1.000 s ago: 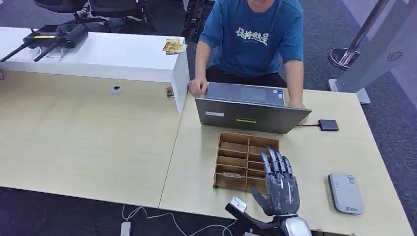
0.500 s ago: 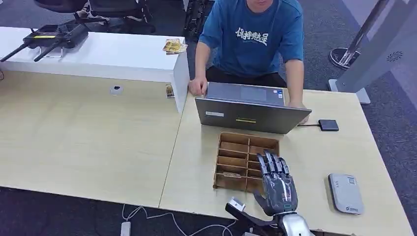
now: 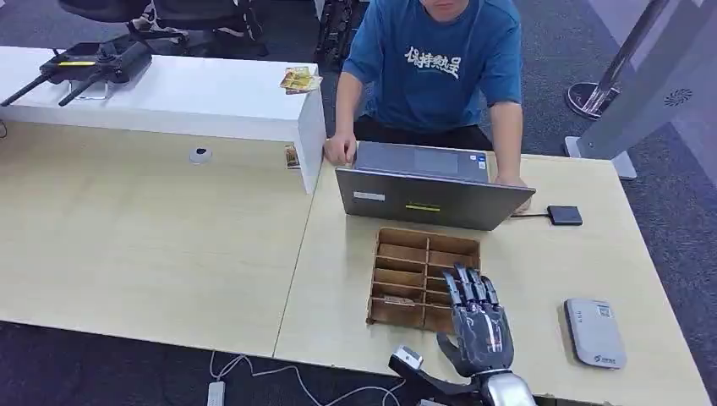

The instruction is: Pass the card to the sensor for recognition and then transmit it.

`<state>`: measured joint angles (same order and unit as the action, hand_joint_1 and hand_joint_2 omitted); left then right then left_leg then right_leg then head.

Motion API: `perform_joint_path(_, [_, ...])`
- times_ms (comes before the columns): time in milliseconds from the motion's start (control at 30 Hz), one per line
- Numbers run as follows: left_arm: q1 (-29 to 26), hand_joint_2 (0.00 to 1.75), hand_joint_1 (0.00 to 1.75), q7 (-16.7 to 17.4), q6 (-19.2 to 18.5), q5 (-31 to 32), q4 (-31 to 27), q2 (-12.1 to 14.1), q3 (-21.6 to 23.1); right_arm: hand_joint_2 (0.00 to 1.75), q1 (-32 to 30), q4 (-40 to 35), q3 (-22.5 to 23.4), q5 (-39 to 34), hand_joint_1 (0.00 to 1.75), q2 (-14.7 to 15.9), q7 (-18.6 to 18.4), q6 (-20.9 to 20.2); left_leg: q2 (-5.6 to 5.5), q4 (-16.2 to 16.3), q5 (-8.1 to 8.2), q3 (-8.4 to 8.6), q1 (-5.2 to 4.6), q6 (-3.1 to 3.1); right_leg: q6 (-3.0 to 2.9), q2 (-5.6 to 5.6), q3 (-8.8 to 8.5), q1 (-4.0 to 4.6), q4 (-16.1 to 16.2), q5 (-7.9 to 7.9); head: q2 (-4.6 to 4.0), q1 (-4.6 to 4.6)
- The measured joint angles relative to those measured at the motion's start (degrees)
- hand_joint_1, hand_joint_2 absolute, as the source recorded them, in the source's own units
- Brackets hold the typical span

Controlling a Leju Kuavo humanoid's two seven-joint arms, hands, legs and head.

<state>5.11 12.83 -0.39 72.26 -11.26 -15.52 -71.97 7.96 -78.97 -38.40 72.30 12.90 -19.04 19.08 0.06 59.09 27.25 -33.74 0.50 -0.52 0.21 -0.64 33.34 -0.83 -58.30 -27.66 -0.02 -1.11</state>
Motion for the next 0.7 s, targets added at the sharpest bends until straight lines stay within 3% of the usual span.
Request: perform_joint_path(700, [0.01, 0.0, 0.0, -0.22, 0.31, -0.09, 0.0, 0.0, 0.0, 1.75, 0.98, -3.02, -1.92, -4.02, 0.0, 0.55, -0.24, -4.5, 0.0, 0.0, 0.0, -0.01, 0.0, 0.0, 0.0, 0.0, -0.01, 0.0, 0.0, 0.0, 0.0, 0.0])
